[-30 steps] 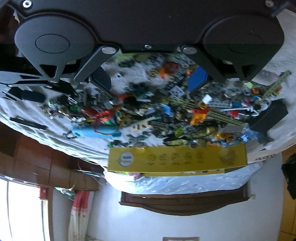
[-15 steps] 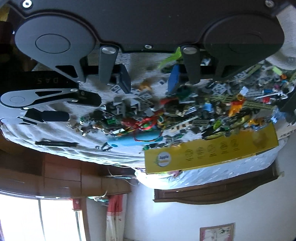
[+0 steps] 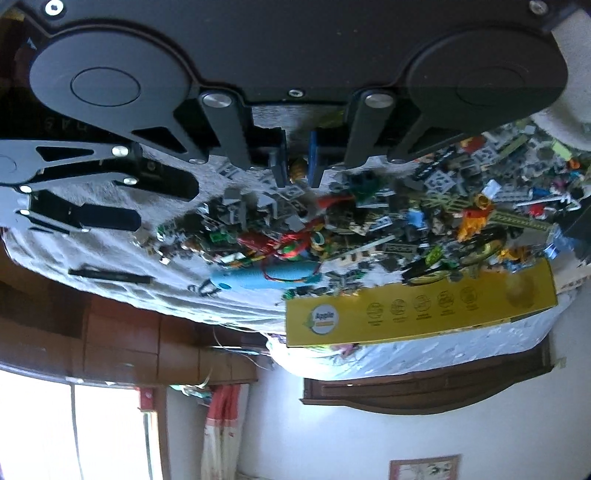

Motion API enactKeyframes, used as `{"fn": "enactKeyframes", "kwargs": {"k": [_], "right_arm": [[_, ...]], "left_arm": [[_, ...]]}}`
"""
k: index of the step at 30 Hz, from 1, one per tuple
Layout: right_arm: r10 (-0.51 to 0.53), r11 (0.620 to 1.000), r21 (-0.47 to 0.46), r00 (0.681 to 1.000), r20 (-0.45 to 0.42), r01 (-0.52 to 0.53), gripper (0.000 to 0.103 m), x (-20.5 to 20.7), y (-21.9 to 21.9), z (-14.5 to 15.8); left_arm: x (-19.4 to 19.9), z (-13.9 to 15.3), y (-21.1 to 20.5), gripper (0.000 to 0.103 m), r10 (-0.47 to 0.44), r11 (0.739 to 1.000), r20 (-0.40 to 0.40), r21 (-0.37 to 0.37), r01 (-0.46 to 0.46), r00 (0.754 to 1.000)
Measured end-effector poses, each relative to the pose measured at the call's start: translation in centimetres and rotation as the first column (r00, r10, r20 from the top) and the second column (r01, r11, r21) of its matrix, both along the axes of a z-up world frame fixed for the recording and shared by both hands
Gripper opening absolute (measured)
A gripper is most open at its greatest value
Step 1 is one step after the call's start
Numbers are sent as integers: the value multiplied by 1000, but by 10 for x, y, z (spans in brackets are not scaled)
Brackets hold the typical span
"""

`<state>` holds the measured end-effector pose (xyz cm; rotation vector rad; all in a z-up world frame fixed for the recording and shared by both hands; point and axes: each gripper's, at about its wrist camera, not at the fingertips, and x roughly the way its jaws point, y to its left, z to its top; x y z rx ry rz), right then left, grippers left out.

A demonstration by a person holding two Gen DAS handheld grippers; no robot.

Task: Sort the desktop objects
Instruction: 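Grasp Lego pieces with both grippers and carry them into the yellow box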

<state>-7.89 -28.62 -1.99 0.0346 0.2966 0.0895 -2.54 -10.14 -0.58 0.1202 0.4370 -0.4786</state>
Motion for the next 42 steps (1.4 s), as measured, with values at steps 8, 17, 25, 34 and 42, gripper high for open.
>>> {"fn": "enactKeyframes", "kwargs": {"k": [8,17,25,34,42], "right_arm": [[62,996,67,997,-47,-59,29,25,15,3],[43,999,-26,997,-57,-44,13,35,32,-3],[107,994,-4,994,-16,-107,13,44,33,27],[212,977,3,976,-55,-212,13,124,40,67],[192,981,42,977,-99,-188,13,251,38,105]], "left_arm": [[0,7,17,11,45,999,6,-30,-44,999],[3,11,25,11,52,997,-1,-59,-52,999],[23,26,32,11,67,995,14,-72,-66,998],[103,72,41,11,99,993,35,-74,-97,994],[233,113,42,11,178,983,47,-52,-176,983]]}}
